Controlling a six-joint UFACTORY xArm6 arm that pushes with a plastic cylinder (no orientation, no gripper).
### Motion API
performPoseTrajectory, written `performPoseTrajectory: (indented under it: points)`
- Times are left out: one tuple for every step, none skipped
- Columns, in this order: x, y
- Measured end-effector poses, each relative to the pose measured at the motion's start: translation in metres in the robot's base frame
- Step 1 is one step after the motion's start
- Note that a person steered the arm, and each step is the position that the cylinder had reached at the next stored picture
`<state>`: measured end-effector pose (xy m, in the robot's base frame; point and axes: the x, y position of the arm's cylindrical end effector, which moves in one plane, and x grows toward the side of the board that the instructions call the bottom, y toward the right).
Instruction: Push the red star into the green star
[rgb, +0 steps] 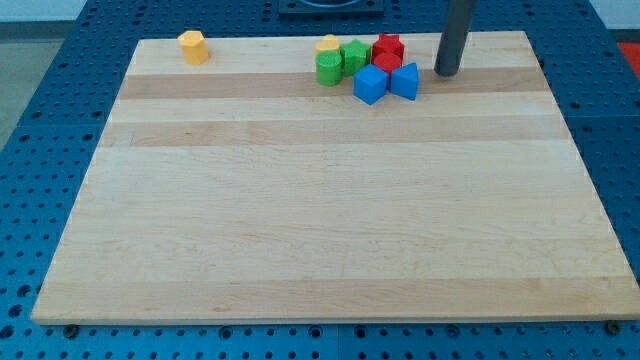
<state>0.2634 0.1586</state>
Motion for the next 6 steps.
performPoseTrajectory:
  points:
    - [-0.019, -0.025]
    - [-0.023, -0.058]
    - [-0.023, -0.089]
    - [-0.023, -0.093]
    - [-0.023, -0.068]
    - [-0.023, -0.033]
